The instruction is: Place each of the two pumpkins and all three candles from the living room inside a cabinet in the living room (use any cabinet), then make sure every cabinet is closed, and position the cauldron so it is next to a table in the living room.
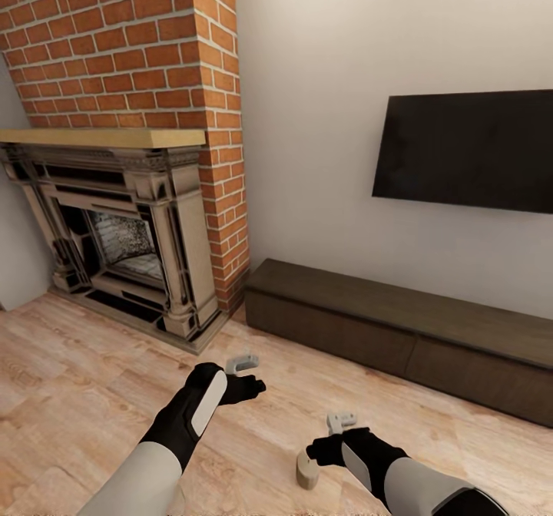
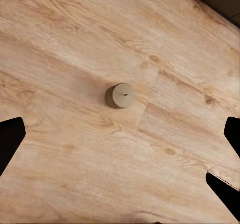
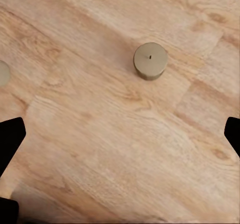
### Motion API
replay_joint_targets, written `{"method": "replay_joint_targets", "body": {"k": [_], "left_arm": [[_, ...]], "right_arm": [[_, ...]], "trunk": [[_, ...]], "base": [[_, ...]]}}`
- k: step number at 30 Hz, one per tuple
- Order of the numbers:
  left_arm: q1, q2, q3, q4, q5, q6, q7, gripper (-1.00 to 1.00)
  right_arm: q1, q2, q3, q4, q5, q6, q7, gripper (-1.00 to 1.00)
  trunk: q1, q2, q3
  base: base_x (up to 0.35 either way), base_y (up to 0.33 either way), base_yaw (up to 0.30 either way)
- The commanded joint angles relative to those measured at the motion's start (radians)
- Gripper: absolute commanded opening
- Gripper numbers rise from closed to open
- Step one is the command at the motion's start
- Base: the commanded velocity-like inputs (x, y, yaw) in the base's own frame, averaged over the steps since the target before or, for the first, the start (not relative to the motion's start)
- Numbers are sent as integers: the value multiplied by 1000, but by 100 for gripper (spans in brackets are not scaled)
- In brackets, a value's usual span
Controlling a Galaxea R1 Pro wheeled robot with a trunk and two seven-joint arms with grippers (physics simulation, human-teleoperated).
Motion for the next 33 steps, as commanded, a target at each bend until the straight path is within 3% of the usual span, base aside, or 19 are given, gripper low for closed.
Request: {"method": "replay_joint_targets", "body": {"k": [1, 6, 19, 33], "left_arm": [[-1, 0, -2, -1, 11, 3, 10, 100], [-1, 0, -3, -1, 10, 3, 11, 100], [-1, 0, -4, -1, 11, 5, 11, 100], [-1, 0, -5, -1, 11, 6, 11, 100]], "right_arm": [[-1, -1, 8, -1, -9, 13, 1, 100], [-1, -1, 7, -4, -9, 78, 1, 100], [-1, 0, 12, -4, -4, 91, 0, 100], [-1, 9, 22, -1, 0, 90, 1, 100]], "trunk": [[0, -1, -3], [0, -1, -11], [0, -1, -32], [0, -1, -50]], "base": [[0, 0, 0], [108, -55, 0], [292, -169, 47], [30, -18, 199]]}}
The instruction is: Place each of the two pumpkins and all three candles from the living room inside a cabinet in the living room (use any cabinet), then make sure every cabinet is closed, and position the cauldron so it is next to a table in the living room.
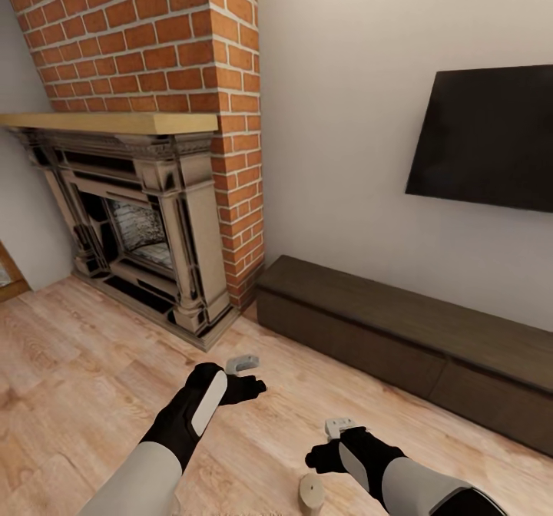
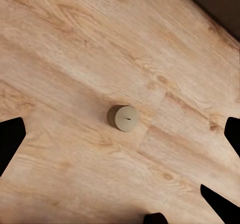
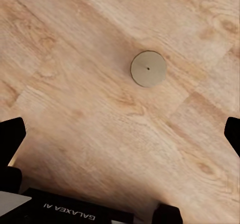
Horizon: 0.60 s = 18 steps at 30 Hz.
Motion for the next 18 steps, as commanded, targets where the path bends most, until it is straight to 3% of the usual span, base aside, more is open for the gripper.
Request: {"method": "replay_joint_targets", "body": {"k": [1, 5, 13, 18], "left_arm": [[-1, 0, -2, -1, 10, 3, 9, 100], [-1, 0, -2, -1, 11, 3, 9, 100], [-1, 0, -2, -1, 11, 3, 8, 100], [-1, 0, -1, -2, 11, 3, 8, 100]], "right_arm": [[0, 0, 8, -1, -8, 5, 1, 100], [-1, 0, 8, -1, -8, 5, 1, 100], [0, 0, 7, -2, -10, 3, 1, 100], [0, 0, 7, -1, -10, 4, 0, 100]], "trunk": [[0, -1, -2], [0, -1, -7], [31, -57, -40], [50, -92, -58]], "base": [[0, 0, 230], [0, 0, 231], [0, 0, 221], [0, 0, 64]]}}
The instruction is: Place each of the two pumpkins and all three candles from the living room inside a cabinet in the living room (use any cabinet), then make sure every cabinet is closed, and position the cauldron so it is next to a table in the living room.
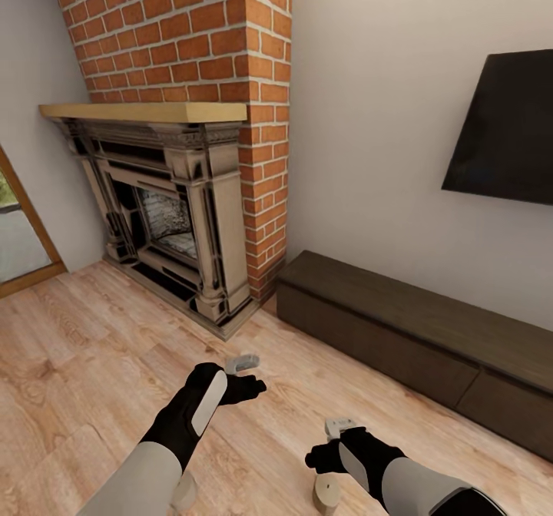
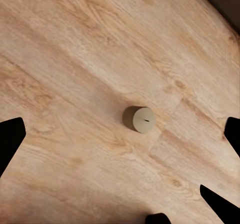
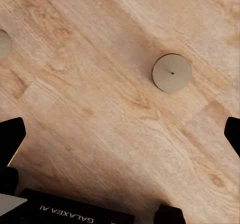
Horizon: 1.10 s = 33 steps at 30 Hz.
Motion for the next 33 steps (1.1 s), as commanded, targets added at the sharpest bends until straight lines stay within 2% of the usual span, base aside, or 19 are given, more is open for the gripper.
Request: {"method": "replay_joint_targets", "body": {"k": [1, 16, 33], "left_arm": [[-1, 0, -2, -1, 10, 3, 10, 100], [-1, 0, -2, -1, 9, 3, 10, 100], [-1, 0, -2, -1, 9, 3, 10, 100]], "right_arm": [[0, 0, 8, -1, -9, 5, 0, 100], [0, -1, 0, -1, -12, 0, -2, 100], [0, -2, -4, -2, -13, -9, -3, 100]], "trunk": [[4, -8, -4], [61, -113, -71], [127, -232, -126]], "base": [[0, 0, 23], [0, 0, 70], [0, 0, 6]]}}
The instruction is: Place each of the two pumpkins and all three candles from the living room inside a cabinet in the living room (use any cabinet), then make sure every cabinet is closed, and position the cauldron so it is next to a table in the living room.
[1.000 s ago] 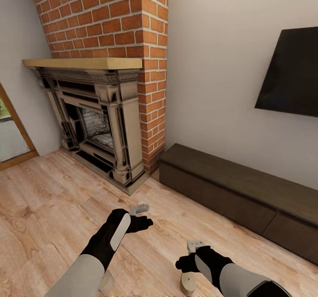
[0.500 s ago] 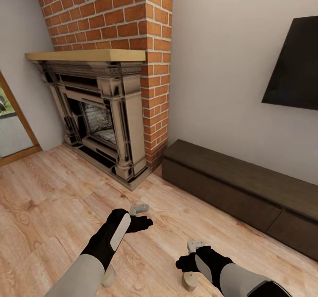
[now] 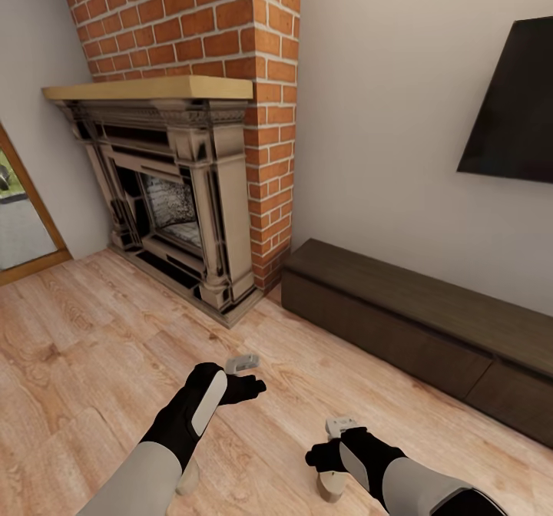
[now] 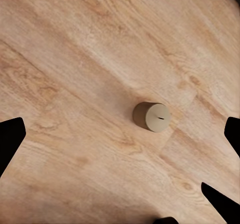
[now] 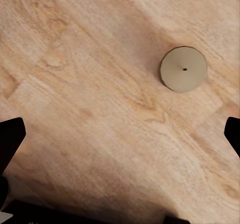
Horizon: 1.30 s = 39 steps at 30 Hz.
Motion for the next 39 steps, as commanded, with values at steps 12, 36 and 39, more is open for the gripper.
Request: {"method": "replay_joint_targets", "body": {"k": [12, 36, 39], "left_arm": [[0, 0, -2, -1, 11, 3, 10, 100], [0, 0, -2, -1, 11, 3, 10, 100], [0, 0, -2, -1, 11, 3, 10, 100]], "right_arm": [[-1, -4, 6, -3, -10, -22, -2, 100], [0, -7, 7, -6, -123, -81, -31, 100], [0, -7, 6, -7, -123, -81, -30, 100]], "trunk": [[46, -85, -39], [138, -253, -114], [150, -274, -123]], "base": [[0, 0, 0], [0, 0, 0], [0, 0, 0]]}}
